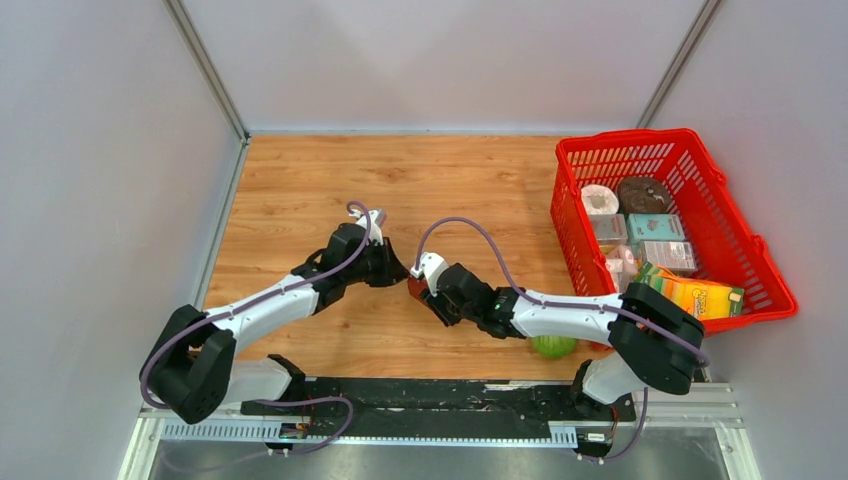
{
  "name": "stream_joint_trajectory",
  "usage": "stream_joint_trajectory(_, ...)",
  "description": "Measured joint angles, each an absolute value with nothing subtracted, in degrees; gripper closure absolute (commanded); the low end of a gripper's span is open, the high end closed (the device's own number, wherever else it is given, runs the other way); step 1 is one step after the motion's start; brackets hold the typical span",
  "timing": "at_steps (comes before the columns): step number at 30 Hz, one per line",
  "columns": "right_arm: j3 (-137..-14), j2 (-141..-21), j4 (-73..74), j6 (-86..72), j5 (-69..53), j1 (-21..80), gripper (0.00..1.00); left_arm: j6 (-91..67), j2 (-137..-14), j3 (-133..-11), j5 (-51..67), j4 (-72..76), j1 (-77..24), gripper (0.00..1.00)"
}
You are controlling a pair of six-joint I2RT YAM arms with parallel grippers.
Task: Fold the paper box
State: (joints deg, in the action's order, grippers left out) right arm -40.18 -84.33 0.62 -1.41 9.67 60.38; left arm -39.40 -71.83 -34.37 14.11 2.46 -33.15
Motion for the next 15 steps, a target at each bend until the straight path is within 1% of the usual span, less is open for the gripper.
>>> stream_joint_trajectory(2,-40.2,-84.3,0.6,-1.4,8.9,60.0,0.62,-38.6,-71.8,-34.5,12.4,1.9,-34.1,0.84)
stream_joint_trajectory(4,-40.2,-84.3,0.6,-1.5,8.0,59.5,0.62,-37.9,-71.8,-34.7,10.8,1.0,-34.8,0.8)
stream_joint_trajectory(5,-40.2,-84.3,0.6,-1.5,7.6,59.2,0.62,-37.6,-71.8,-34.8,10.3,0.7,-34.9,0.76)
stream_joint_trajectory(8,-40.2,-84.3,0.6,-1.5,6.5,58.3,0.61,-36.9,-71.0,-35.0,9.0,-0.9,-35.2,0.72)
stream_joint_trajectory(15,-40.2,-84.3,0.6,-1.5,4.8,56.9,0.61,-36.7,-70.5,-38.3,9.1,-5.4,-34.4,0.72)
